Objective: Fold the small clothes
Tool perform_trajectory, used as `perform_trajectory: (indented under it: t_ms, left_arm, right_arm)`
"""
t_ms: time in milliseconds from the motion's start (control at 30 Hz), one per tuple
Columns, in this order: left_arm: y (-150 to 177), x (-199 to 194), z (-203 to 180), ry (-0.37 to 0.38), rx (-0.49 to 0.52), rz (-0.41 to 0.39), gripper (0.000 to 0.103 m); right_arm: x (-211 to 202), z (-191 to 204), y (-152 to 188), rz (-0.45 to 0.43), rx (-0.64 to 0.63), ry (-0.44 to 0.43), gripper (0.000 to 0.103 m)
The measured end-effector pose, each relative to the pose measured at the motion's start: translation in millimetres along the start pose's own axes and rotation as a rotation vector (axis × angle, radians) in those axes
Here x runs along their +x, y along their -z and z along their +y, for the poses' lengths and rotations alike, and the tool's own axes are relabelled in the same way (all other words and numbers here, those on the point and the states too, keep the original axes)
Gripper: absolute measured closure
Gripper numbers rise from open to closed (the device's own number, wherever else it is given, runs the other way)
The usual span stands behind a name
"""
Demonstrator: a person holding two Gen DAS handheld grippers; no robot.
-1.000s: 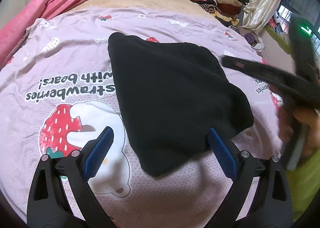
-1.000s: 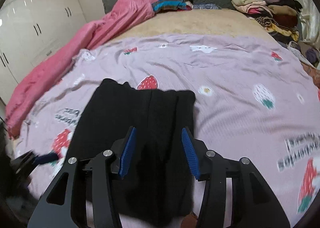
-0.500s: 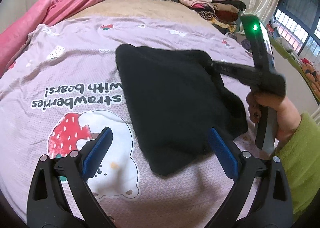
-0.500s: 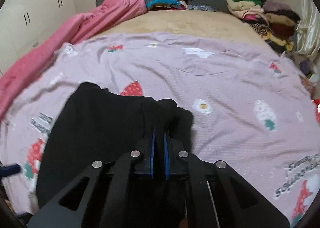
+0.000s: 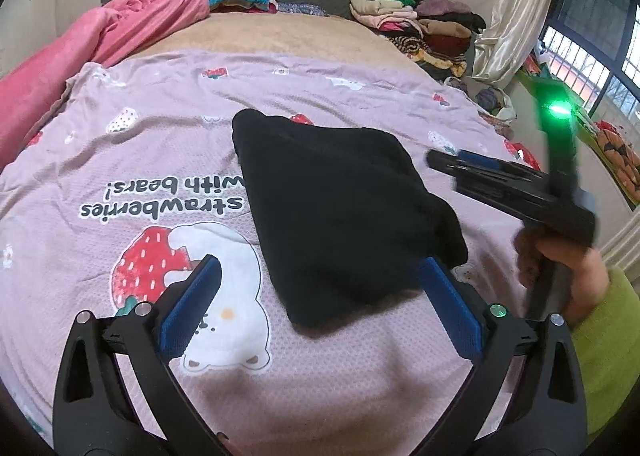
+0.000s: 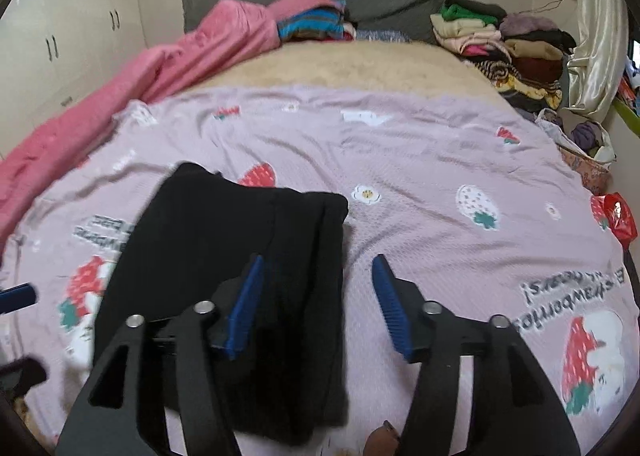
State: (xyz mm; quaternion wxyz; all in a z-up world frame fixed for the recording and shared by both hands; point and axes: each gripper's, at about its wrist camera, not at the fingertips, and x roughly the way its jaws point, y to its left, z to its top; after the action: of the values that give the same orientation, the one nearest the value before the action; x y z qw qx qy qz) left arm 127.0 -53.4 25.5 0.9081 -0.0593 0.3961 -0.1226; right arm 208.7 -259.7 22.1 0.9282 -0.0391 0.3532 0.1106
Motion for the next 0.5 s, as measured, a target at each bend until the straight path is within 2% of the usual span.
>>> perform_trajectory:
  t_ms: [67, 133, 233, 500]
  left_arm:
    - [1.9, -5.3, -0.9, -0.002, 0.002, -0.007, 0.010]
    - [4.5, -11.5, -2.1, -0.006, 0.001, -0.016, 0.010]
    - [8.2, -19.0, -1.8, -0.011, 0.001, -0.027, 0.010]
    - [26.3, -40.6, 7.1, -0.036, 0.000, -0.045, 0.010]
  right_arm:
    - [-26.5, 1.7, 6.0, -0.039, -0.006, -0.009, 0.029]
    - [-51.2, 4.6, 10.5, -0.078, -0.017, -0.016, 0.026]
    - [-83.3, 9.9, 17.2, -0.131, -0.018, -0.017, 0.013]
    - [-139.9, 24.0, 43.1, -0.203, -0.026, -0.014, 0.006]
